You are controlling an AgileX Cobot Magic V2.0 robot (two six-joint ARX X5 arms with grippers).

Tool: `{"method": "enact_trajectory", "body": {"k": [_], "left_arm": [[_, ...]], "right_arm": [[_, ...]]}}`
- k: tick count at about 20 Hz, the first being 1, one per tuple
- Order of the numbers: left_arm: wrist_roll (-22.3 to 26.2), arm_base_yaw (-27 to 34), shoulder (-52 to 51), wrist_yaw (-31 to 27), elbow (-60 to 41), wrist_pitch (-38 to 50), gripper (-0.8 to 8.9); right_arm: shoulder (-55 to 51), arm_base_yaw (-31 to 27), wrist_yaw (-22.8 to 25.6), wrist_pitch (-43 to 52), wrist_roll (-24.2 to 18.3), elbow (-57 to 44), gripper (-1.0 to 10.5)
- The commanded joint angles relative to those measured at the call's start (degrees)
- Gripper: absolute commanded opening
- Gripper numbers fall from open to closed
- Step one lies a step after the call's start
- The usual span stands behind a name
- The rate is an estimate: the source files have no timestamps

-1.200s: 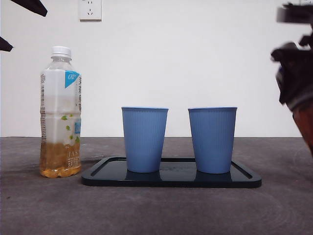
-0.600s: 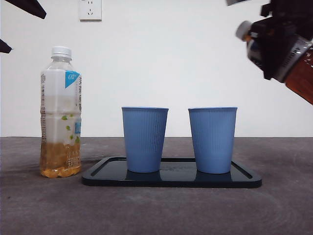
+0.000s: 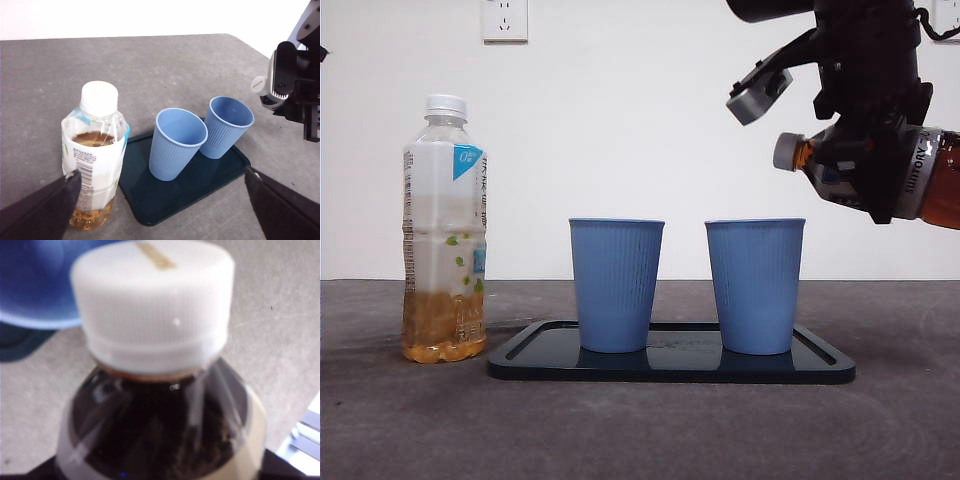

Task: Pour the drink into the cup

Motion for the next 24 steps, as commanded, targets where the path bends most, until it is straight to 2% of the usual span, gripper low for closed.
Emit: {"method": "enact_trajectory", "body": {"k": [1,2,7,13,20,24], "left_arm": [[1.1,-0.5,-0.1,-0.1,1.0,0.5,5.27],[1.1,-0.5,-0.1,-0.1,1.0,0.5,5.27],[1.1,-0.5,-0.1,-0.1,1.0,0.5,5.27],[1.1,-0.5,-0.1,-0.1,1.0,0.5,5.27],[1.1,-1.7,-0.5,-0.1,1.0,0.5,5.27],[1.1,-2.0,-0.5,-0.1,1.0,0.5,5.27]], "right_arm": [[0.4,0.9,3.6,-0.4,-2.0,2.1,1.3],[0.4,0.9,5.3,-0.6,-2.3,2.1,1.3],[0.5,1.2,6.6,-1.0,-3.8,2.1,1.3],[1.6,2.8,11.0,-1.1,-7.1,2.1,1.3],[4.3,4.0,15.2,-1.5,-8.3,2.1,1.3],[4.8,4.0,15.4,-1.6,-8.7,2.1,1.3]]}}
